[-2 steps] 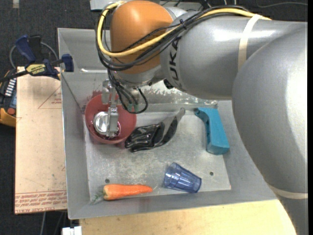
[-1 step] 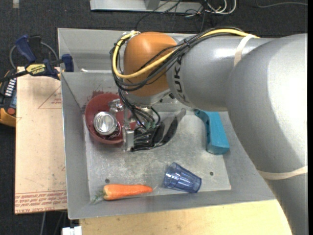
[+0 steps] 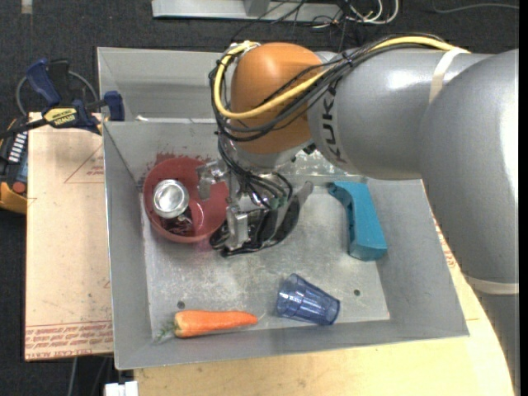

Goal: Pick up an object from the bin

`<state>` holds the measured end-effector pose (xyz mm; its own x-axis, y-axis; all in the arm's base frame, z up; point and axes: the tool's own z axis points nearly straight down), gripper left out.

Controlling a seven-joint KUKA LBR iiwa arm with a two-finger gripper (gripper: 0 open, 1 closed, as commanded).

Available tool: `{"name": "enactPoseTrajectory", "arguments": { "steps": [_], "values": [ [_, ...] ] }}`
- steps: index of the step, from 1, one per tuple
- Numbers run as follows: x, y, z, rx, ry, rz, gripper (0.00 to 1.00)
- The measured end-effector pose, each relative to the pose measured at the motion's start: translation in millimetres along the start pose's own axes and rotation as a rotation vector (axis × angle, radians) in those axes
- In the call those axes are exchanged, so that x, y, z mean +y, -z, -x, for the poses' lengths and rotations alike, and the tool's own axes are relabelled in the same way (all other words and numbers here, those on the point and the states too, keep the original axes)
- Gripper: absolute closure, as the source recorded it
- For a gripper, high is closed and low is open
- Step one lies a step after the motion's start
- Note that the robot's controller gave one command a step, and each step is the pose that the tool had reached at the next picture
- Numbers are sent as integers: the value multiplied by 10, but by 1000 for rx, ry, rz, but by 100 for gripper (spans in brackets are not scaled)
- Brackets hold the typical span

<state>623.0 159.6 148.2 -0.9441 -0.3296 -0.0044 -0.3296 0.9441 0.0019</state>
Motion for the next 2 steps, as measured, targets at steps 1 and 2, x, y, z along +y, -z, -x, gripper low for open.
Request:
{"name": "enactPoseTrajectory", "arguments": {
  "steps": [1, 2],
  "values": [
    [443, -478, 364, -5, 420, -1, 0],
    [359, -785, -301, 0, 66, 1, 0]
  ]
}}
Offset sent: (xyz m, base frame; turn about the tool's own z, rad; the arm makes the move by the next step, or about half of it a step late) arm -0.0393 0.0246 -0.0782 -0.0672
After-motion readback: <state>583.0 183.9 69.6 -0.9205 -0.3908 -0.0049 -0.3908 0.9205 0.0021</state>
